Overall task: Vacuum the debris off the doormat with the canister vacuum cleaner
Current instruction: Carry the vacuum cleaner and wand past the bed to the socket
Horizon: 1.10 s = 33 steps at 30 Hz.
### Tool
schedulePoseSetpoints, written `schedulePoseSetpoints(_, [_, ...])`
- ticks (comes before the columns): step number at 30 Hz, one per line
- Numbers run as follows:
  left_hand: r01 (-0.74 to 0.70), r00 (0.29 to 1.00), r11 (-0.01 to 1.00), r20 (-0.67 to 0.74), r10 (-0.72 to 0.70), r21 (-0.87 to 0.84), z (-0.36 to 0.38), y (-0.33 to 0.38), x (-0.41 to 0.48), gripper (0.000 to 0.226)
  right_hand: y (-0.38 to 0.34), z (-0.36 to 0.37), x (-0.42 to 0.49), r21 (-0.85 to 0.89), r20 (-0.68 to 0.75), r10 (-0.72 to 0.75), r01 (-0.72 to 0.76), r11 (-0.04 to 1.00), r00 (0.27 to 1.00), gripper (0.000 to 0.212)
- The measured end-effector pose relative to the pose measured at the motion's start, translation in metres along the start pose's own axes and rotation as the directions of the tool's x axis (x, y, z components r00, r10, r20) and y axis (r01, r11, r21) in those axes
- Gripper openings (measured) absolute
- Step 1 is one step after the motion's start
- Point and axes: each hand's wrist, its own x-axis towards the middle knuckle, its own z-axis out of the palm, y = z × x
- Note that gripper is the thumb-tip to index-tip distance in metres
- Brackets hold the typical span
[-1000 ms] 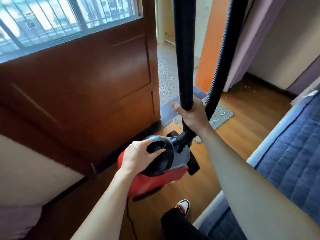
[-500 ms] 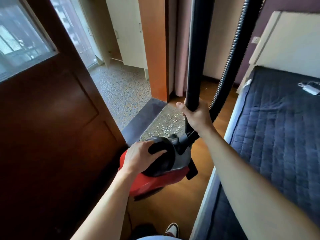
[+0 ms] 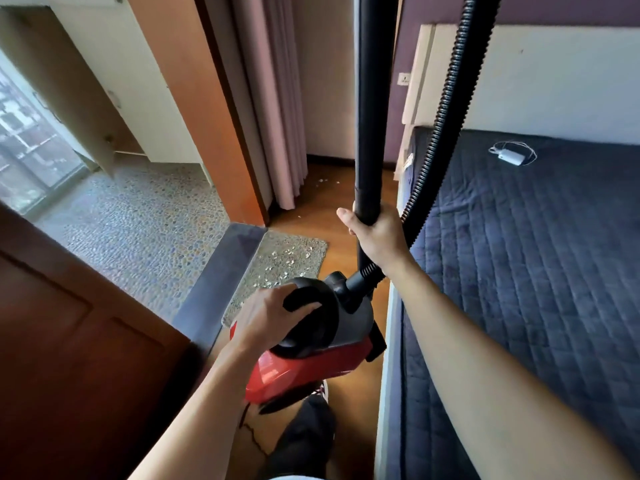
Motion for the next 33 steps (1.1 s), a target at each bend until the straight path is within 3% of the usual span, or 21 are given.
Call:
schedulePoseSetpoints(7, [-0.070,0.994,0.997,0.083,0.071,-0.012,0.032,-0.018,0.124,0.059,0.049,0.001,0.099,-0.020,-0.113,0.082,-0.085,0.996,0.990,0.042])
schedulePoseSetpoints(14, [-0.145,0.981,0.988,0.120,0.151,-0.052,0.048,-0.021,0.240,0.034,0.084,0.003,0.199,-0.072,-0.158,0.127,-0.139,0.988,0.979,0.056])
schedulePoseSetpoints(20, [-0.156,0.978,0.985,0.127,0.164,-0.073,0.066,-0.029,0.312,0.058,0.111,0.001,0.268,-0.086,-0.170,0.115,-0.131,0.988,0.979,0.059])
schedulePoseSetpoints(25, [-0.143,0.978,0.988,0.147,0.150,-0.055,0.080,-0.033,0.366,0.043,0.137,0.003,0.321,-0.072,-0.167,0.135,-0.149,0.986,0.977,0.044])
schedulePoseSetpoints(28, [-0.149,0.976,0.988,0.152,0.153,-0.040,0.093,-0.033,0.403,0.052,0.157,0.001,0.356,-0.071,-0.167,0.137,-0.150,0.986,0.977,0.034])
schedulePoseSetpoints(33, [-0.156,0.981,0.988,0.121,0.154,0.004,0.123,-0.029,0.481,0.049,0.193,-0.008,0.433,-0.052,-0.153,0.140,-0.149,0.987,0.978,0.041])
